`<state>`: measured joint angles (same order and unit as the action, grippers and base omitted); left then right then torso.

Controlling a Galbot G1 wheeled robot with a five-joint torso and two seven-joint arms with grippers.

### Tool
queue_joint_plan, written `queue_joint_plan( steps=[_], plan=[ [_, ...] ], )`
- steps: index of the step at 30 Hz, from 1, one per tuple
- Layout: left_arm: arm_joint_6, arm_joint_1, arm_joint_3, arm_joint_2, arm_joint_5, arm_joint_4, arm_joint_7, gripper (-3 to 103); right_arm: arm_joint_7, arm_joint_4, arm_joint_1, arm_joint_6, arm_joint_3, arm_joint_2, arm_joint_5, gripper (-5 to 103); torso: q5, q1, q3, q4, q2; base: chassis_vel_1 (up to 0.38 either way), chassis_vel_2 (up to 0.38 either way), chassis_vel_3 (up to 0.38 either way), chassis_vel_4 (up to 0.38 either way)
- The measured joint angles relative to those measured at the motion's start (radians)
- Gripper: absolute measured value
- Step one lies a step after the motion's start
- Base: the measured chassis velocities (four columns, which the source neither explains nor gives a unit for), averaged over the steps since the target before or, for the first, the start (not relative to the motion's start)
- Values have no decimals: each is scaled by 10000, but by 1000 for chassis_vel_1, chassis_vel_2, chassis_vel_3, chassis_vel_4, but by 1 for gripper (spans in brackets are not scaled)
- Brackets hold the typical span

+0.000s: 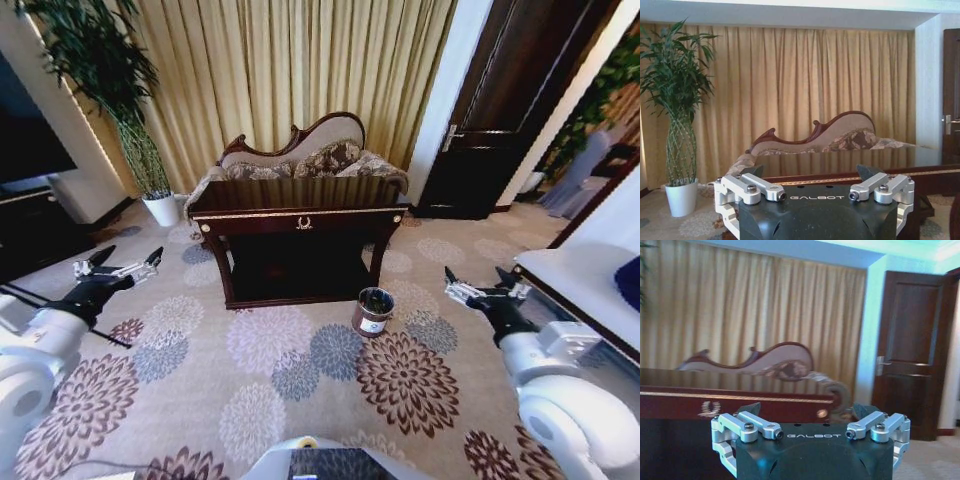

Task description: Move to the front of the table and place the trash on the table into the trash bin.

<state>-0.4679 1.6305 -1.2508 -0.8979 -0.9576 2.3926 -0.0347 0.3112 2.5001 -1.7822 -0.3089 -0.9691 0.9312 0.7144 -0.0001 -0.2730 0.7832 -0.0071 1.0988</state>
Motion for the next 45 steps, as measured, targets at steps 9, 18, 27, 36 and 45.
queue_joint_plan(
  steps=[9, 18, 27, 36, 45],
  plan=[
    [11, 40, -88, 44, -72, -53, 16, 100, -373, 0, 442, -293, 727, -235, 261, 100, 1, -2, 1, 3, -1, 129, -152, -116, 151],
    [28, -9, 58, -12, -27, -82, 46, 100, -348, -1, 529, -239, 681, -137, 267, 100, 0, -1, 0, 1, 0, 131, -136, -134, 119],
    [41, -116, 179, -33, -1, -92, 146, 100, -560, 0, 407, -215, 590, -79, 272, 100, 1, 0, 0, 0, 1, 46, -33, -41, 41],
    [90, -87, 185, -45, 10, -127, 251, 100, -1574, -1, 301, -100, 197, 83, 271, 100, 1, -2, 0, 1, -2, 0, 0, 0, 0],
    [135, -151, 229, -14, 13, -198, 317, 100, -2667, -615, 99, 340, -580, 181, 232, 100, 1, -2, 1, 1, -1, 0, 0, 0, 0]
  ],
)
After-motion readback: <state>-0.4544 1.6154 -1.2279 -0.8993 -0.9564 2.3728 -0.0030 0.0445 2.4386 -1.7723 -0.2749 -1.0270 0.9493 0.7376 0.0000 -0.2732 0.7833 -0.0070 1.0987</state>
